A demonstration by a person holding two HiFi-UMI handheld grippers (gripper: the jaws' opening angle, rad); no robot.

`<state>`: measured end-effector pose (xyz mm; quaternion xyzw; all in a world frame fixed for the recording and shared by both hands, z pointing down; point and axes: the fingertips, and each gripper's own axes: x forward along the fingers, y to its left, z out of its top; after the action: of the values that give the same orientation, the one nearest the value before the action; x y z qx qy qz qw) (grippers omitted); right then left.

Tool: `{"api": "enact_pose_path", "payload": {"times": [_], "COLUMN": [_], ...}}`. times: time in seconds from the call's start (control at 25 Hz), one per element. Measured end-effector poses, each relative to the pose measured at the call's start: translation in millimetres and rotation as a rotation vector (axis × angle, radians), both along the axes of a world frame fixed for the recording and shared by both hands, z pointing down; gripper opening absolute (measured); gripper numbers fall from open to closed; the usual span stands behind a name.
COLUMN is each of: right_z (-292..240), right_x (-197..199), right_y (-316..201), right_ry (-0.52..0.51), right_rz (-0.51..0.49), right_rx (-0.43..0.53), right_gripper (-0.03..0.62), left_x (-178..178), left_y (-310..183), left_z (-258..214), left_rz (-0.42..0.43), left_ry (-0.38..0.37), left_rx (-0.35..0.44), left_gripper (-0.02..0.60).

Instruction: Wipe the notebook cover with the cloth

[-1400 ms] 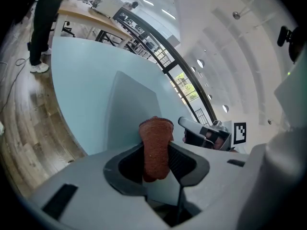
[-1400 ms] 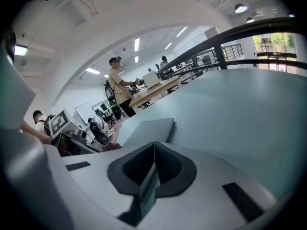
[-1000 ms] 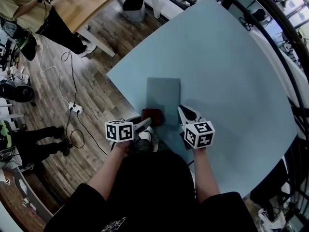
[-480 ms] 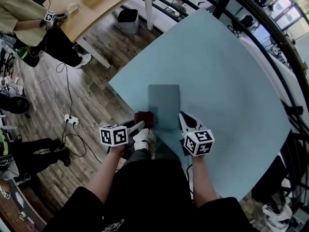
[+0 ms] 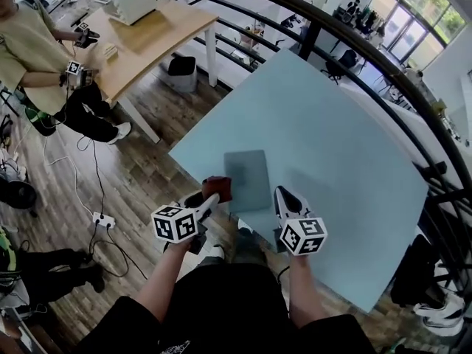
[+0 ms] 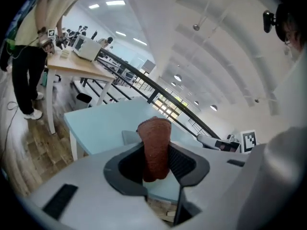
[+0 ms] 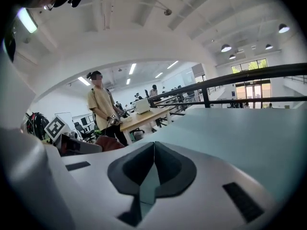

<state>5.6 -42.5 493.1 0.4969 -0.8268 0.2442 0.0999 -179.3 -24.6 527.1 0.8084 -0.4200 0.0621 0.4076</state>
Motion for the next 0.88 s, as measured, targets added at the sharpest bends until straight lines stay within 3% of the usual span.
{"api": "enact_pose_path", "payload": {"times": [0.24, 0.44, 0.88], "right_z": [-53.8, -100.4, -145.9], "right_x": [-2.1, -11.4, -6.6], "right_y": [22.1, 37.9, 49.3], "right_ry": [-0.003, -0.006, -0.024], "right_rz": [0.065, 0.087, 0.065], "right_rx": [0.09, 0.173, 0.266], "right_gripper": [0.008, 0.008, 0.008], "left_x": [-18.1, -32.4, -24.9], "left_y": [5.0, 11.0, 21.6], "left_z": [-54.7, -86.8, -152.0], "left_rz": [0.001, 0.024, 0.004], "left_ry": [0.004, -0.044, -0.137], "left_rx": [0.14, 0.227, 0.438], "left_gripper": [0.137, 0.137, 0.135]}}
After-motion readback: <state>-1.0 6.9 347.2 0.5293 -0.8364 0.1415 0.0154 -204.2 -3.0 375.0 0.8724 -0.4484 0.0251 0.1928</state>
